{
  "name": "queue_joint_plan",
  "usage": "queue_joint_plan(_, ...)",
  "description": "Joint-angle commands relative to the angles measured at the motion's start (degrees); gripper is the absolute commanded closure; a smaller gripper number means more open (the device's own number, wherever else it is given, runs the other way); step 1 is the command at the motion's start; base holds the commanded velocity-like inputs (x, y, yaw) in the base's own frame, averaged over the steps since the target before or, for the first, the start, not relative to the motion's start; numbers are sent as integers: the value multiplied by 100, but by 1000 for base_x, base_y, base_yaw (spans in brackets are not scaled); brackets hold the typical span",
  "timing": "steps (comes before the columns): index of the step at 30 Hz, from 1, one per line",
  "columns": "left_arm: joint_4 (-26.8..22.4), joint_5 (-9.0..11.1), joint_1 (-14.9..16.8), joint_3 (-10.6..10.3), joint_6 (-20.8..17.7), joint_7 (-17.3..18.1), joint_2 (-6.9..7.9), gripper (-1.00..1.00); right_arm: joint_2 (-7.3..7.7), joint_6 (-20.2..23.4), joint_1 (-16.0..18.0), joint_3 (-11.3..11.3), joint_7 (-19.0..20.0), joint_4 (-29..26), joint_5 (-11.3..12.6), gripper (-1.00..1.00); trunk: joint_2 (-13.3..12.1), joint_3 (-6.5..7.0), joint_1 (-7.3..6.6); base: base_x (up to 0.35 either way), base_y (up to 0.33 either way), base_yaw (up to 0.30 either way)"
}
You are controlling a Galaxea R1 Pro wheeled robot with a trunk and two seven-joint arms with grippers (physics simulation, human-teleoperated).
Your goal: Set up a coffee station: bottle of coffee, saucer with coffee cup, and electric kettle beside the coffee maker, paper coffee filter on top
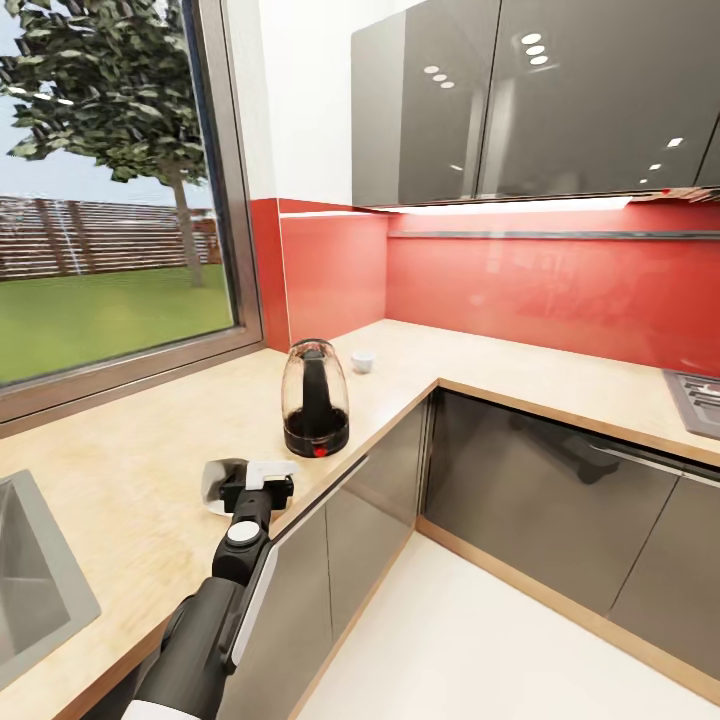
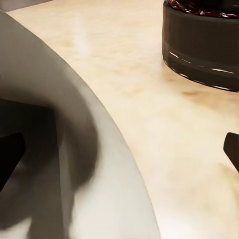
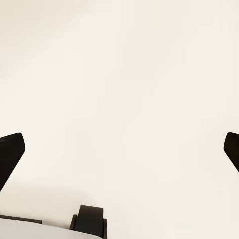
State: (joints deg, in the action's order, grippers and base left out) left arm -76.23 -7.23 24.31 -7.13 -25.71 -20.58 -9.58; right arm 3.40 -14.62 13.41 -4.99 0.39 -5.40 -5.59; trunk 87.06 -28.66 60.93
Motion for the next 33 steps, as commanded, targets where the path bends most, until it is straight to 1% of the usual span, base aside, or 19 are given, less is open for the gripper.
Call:
queue_joint_plan(1,-6,-60,4,-7,-48,-7,0,-100,3,-15,4,-37,-4,4,-12,-100,3,-6,0,0,0,0)
queue_joint_plan(3,-6,-60,4,-7,-48,-7,0,-100,3,-15,4,-37,-4,4,-12,-100,3,-6,0,0,0,0)
queue_joint_plan(4,-6,-60,4,-7,-48,-7,0,100,3,-15,4,-37,-2,4,-12,-100,3,-6,0,0,0,0)
queue_joint_plan(29,-6,-52,4,-7,-49,-7,0,100,3,-15,4,-37,-4,4,-12,-100,3,-6,0,0,0,0)
queue_joint_plan(33,-12,-51,4,-6,-55,-7,0,100,3,-15,4,-37,-4,4,-12,-100,-157,66,-88,0,0,0)
